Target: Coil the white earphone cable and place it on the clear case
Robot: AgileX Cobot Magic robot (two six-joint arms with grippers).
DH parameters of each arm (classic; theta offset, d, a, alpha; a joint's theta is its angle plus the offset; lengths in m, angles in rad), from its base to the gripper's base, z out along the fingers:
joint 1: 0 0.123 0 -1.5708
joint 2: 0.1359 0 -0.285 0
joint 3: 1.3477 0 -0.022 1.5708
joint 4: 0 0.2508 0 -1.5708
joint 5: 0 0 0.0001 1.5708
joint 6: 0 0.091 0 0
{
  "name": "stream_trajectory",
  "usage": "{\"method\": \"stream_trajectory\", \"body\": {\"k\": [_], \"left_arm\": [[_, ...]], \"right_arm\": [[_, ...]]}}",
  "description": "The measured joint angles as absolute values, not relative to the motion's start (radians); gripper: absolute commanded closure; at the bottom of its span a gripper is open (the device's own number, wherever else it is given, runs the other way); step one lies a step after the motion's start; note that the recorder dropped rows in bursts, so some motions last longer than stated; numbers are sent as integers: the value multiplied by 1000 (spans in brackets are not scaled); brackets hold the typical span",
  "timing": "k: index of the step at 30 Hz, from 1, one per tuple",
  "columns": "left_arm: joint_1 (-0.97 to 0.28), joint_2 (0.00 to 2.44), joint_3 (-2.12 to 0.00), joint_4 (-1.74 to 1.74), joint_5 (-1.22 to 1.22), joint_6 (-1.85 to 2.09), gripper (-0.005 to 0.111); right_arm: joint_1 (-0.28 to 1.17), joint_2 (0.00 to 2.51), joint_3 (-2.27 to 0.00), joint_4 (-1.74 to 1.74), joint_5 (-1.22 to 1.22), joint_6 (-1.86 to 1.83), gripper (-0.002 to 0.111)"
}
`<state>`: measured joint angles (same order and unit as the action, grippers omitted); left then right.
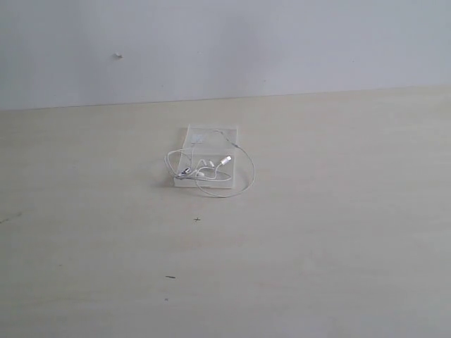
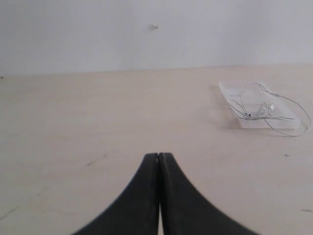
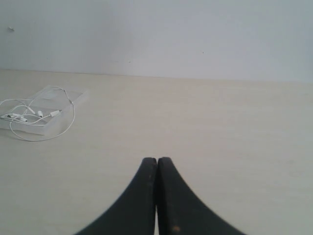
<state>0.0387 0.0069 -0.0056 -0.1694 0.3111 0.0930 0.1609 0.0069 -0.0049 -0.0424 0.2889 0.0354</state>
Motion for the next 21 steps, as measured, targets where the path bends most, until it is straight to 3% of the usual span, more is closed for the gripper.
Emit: {"method": "stream_trajectory", "body": {"k": [21], "left_arm": [[135, 7, -1, -241, 367, 95, 107]], "right_arm": [[161, 7, -5, -42, 289, 35, 108]]}}
